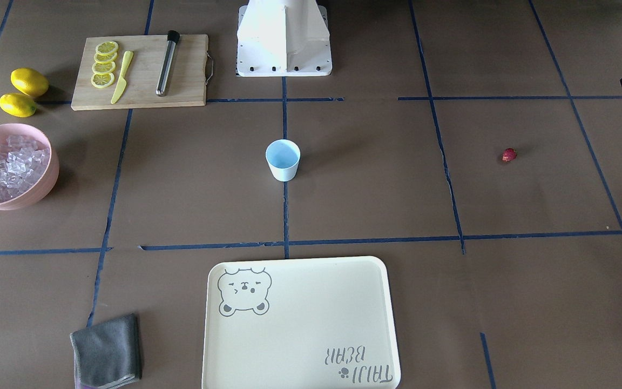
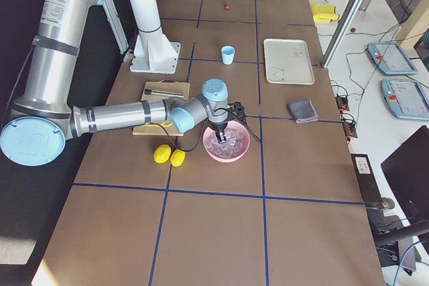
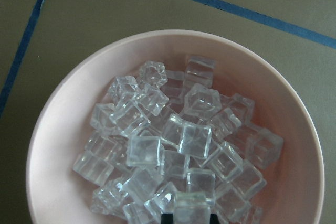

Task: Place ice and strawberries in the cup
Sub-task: 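Grasp an ice cube from the pink bowl with the right gripper, then carry the ice cube with the right gripper over the light-blue cup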

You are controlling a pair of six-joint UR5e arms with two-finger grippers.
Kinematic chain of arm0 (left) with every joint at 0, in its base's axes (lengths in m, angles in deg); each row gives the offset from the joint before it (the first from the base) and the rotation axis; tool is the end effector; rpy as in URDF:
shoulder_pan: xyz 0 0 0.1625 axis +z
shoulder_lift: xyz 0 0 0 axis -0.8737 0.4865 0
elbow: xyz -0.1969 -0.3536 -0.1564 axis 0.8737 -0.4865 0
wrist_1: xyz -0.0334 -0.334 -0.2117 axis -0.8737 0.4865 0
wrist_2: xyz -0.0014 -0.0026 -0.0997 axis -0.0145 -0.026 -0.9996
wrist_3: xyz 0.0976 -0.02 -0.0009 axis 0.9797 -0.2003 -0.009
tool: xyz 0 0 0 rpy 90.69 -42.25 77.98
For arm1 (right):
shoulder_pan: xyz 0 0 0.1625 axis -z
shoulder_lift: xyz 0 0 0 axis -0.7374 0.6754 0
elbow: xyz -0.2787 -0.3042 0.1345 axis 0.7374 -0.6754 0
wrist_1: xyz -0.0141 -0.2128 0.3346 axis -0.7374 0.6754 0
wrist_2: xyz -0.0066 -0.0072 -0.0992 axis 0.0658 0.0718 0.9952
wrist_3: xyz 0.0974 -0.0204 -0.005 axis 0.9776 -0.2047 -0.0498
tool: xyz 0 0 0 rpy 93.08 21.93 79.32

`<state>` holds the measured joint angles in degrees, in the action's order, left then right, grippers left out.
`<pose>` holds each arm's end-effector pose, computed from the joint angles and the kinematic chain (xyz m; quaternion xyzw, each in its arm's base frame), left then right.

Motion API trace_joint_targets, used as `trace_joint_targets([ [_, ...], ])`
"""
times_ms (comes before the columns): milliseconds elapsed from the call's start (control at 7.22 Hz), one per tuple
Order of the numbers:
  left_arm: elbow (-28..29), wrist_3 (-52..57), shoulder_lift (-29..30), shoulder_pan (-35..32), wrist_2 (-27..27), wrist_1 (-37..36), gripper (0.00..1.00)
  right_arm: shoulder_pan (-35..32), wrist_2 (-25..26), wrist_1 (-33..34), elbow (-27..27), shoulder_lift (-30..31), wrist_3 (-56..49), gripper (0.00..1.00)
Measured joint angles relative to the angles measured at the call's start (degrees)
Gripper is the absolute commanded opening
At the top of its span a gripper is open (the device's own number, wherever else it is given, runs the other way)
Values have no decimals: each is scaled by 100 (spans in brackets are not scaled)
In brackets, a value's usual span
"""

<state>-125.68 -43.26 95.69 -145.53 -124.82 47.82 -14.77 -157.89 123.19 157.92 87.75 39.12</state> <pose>-0.0209 -0.3598 0.5953 -0.0113 0.4413 0.0503 0.8959 -0.1118 -0.3700 0.5529 0.1040 -0.3858 -0.1318 0.9072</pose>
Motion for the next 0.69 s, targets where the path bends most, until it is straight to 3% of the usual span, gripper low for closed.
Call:
trace_joint_targets([
  [277,-11,0,-1,0,-2,1,100,-78,-109,27,400,-26,324,4],
  [693,-17,0,11,0,-8,8,100,208,-348,30,477,-750,1779,4],
])
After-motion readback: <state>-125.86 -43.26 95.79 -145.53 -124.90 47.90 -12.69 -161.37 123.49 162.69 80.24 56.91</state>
